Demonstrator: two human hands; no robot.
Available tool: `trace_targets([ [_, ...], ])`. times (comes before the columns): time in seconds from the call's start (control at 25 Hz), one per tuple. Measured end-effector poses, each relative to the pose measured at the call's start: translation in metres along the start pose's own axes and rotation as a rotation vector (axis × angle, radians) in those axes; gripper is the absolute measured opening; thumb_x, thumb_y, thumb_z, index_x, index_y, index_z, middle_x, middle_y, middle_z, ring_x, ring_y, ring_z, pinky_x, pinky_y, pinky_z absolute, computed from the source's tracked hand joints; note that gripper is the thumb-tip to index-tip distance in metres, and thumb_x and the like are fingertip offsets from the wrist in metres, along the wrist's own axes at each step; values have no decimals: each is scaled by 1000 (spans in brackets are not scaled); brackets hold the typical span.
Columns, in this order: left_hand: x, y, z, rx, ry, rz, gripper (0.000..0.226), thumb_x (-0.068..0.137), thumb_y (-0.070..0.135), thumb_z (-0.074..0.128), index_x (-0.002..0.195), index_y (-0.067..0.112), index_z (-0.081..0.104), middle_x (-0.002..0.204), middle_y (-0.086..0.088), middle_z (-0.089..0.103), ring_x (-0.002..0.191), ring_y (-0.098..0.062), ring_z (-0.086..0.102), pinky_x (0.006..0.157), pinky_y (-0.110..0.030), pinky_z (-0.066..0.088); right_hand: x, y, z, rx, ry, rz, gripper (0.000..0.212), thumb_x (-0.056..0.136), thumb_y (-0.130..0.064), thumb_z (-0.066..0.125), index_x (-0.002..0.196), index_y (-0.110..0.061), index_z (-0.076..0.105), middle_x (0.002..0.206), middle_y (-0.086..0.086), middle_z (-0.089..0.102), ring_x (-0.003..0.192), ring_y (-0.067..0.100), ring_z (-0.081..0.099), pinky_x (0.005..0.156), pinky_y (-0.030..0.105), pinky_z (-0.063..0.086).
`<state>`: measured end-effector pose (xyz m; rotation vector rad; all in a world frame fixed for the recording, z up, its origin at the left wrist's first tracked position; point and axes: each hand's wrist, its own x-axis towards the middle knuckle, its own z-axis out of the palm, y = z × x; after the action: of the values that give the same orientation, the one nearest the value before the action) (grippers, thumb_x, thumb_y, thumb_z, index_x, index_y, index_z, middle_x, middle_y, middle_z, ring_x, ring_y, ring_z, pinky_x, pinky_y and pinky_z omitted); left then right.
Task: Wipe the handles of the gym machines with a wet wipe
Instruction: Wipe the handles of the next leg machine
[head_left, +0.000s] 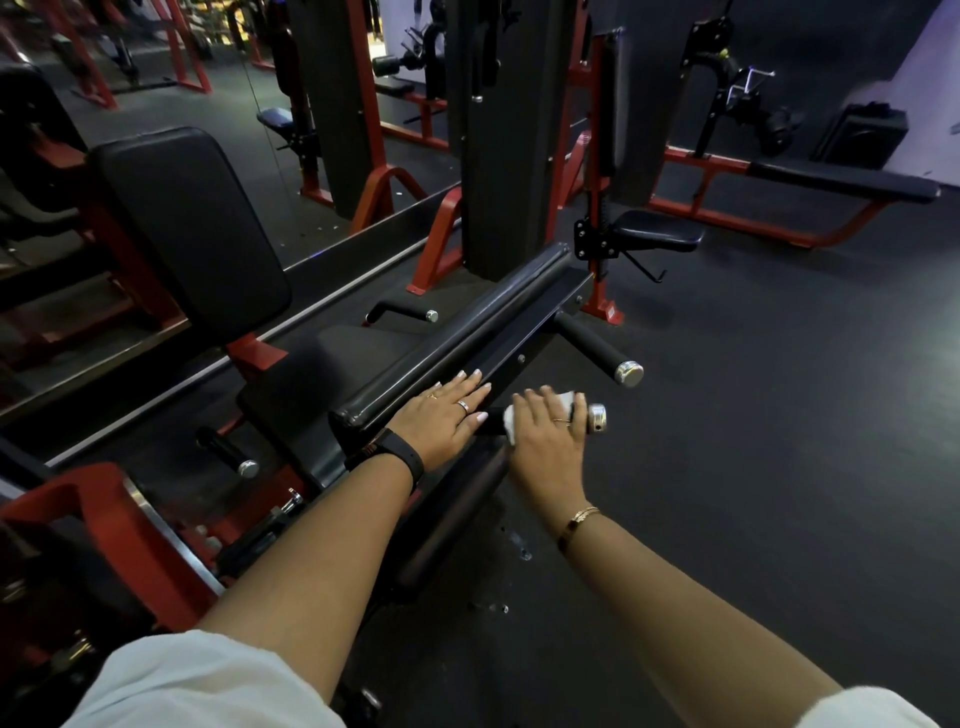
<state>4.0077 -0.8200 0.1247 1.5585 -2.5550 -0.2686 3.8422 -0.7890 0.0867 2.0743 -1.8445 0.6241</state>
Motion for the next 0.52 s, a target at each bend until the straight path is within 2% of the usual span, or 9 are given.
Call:
trace_targets([
  [0.12, 1, 0, -1, 16, -2, -33, 53, 104, 32, 28, 153, 18, 14, 160, 1, 9, 147, -11, 5, 118, -27, 5, -14, 6, 7, -80, 0, -284, 49, 89, -22, 40, 136, -9, 50, 138, 9, 53, 133, 24, 43, 111, 56, 18],
  [0.16, 0, 0, -1, 24, -5, -45, 53, 104, 31, 28, 153, 17, 12, 160, 0, 8, 147, -11, 4, 118, -26, 4, -18, 19, 4, -139, 11, -312, 50, 90, -21, 43, 139, -9, 47, 141, 9, 49, 135, 25, 40, 111, 58, 16],
  [0.24, 0, 0, -1, 21, -9, -52, 55, 103, 28, 30, 153, 16, 11, 160, 0, 7, 147, -11, 3, 118, -25, 3, -18, 33, -3, -213, 22, -204, 49, 91, -19, 42, 138, -8, 47, 140, 11, 50, 135, 28, 41, 110, 66, 10],
  [0.32, 0, -1, -1, -5, -17, -43, 55, 102, 30, 28, 153, 15, 13, 160, 0, 8, 147, -11, 3, 118, -25, 3, -6, 24, -5, -147, 1, -64, 45, 90, -18, 37, 130, -6, 55, 132, 12, 57, 129, 28, 48, 109, 67, 7],
  [0.36, -1, -1, -1, -11, -22, -42, 56, 100, 34, 24, 152, 15, 14, 160, 0, 9, 147, -11, 4, 117, -25, 4, 1, 14, -2, -89, -14, -55, 45, 89, -19, 35, 125, -5, 58, 127, 12, 61, 126, 27, 51, 110, 65, 7],
  [0.44, -1, -1, -2, -41, -29, -45, 67, 90, 40, 15, 152, 15, 16, 160, 0, 12, 147, -11, 5, 117, -25, 5, 4, -10, 7, -21, -33, -185, 48, 88, -21, 32, 124, -5, 59, 126, 13, 61, 126, 27, 51, 114, 59, 3],
  [0.52, 0, -1, -3, -92, -36, -57, 71, 87, 43, 11, 152, 15, 19, 160, 1, 13, 147, -10, 5, 118, -26, 6, -7, -16, 15, -19, -30, -397, 48, 93, -23, 33, 131, -3, 52, 136, 16, 53, 133, 30, 43, 117, 52, 3],
])
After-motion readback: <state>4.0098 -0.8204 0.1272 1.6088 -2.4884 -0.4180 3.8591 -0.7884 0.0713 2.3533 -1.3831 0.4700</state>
